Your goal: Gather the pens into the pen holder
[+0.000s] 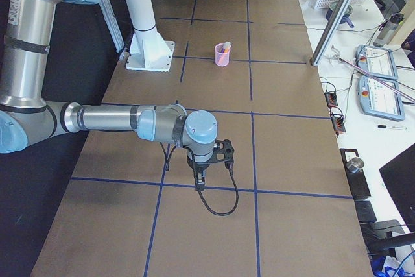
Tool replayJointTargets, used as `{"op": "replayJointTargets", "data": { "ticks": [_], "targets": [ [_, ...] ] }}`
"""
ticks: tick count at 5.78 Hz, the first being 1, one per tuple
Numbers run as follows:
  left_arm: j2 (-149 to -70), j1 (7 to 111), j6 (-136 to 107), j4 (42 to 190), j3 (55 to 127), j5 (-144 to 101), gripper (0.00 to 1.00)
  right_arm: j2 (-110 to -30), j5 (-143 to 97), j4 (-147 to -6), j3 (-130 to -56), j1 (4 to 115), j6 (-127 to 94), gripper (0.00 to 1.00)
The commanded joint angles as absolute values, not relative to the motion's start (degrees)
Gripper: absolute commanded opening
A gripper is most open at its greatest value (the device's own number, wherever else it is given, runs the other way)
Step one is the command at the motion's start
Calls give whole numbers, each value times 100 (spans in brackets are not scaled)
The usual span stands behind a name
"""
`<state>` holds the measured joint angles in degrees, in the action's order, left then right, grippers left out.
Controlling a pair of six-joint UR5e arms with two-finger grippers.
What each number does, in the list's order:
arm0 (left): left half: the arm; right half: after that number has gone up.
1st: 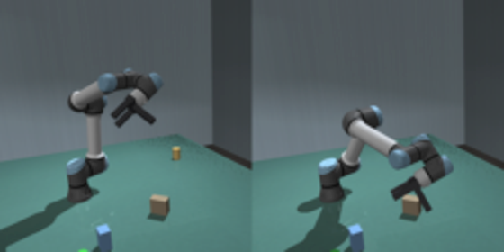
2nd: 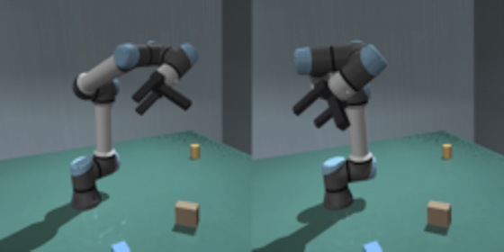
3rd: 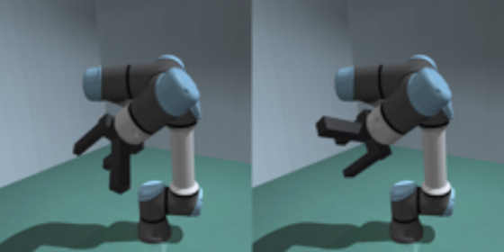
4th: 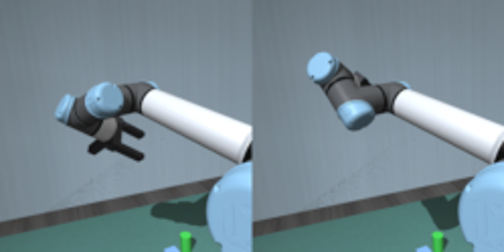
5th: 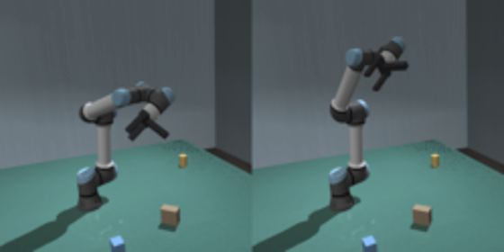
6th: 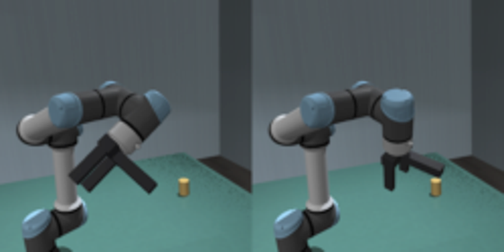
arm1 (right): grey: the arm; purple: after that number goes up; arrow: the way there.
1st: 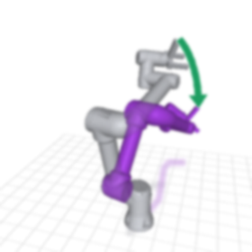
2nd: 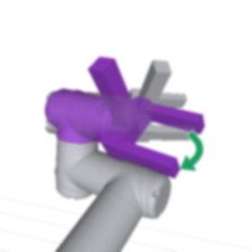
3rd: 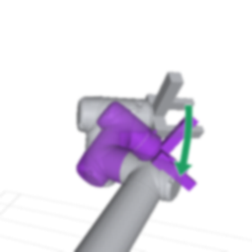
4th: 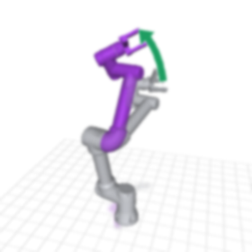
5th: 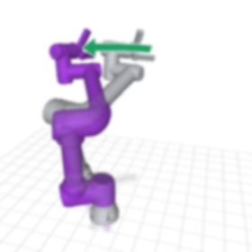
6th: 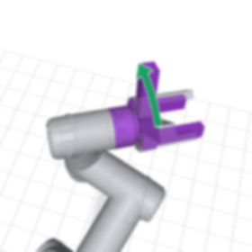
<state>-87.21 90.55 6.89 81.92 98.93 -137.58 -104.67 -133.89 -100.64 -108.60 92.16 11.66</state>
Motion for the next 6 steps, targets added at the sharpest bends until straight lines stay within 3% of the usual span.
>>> {"op": "replayJointTargets", "data": {
  "ticks": [1,6],
  "targets": [
    [-8648,9027,677,8157,9940,-13755,100,-10476,-13456,-10169,-10898,9211,670,100],
    [-8271,8921,712,8357,10195,-13394,100,-10477,-13561,-10134,-10899,9211,668,100]
  ]
}}
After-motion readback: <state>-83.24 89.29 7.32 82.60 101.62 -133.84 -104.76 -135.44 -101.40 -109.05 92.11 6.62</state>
